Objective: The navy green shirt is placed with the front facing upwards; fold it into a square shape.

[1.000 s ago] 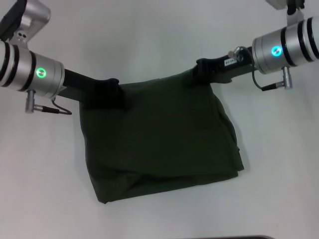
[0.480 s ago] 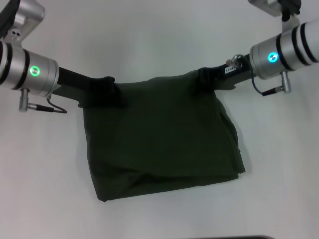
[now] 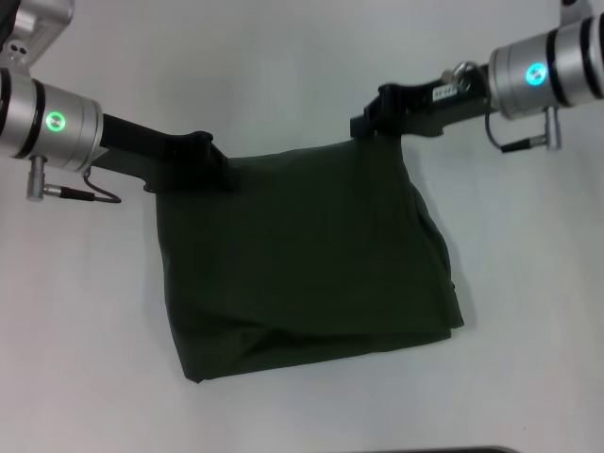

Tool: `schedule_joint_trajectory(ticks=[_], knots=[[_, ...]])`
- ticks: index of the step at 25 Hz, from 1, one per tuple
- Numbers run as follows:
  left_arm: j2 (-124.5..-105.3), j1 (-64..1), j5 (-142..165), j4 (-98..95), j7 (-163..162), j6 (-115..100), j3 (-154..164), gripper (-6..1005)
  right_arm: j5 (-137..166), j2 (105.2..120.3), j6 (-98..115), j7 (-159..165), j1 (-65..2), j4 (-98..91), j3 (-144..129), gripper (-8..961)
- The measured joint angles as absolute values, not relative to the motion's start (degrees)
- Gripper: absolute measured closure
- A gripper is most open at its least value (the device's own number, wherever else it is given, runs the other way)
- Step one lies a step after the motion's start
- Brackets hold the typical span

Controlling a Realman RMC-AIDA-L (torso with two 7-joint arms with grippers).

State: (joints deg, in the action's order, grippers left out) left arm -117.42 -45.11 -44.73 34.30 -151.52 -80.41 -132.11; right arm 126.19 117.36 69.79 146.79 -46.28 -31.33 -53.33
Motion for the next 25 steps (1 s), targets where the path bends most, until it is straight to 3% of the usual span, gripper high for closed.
schedule_joint_trajectory(ticks=[18,25], knots=[[-117.39,-45.36,-44.62,34.36,-151.61,-79.96,-132.1,941,134.31,118.2,64.66,148.65,-48.24,-28.52,-55.08,955],[-117.25,-45.11,-44.63,34.36,-151.61,-80.22,-132.39,941,131.93,117.32,67.42,148.67,-47.64,-31.21,-53.2,955]])
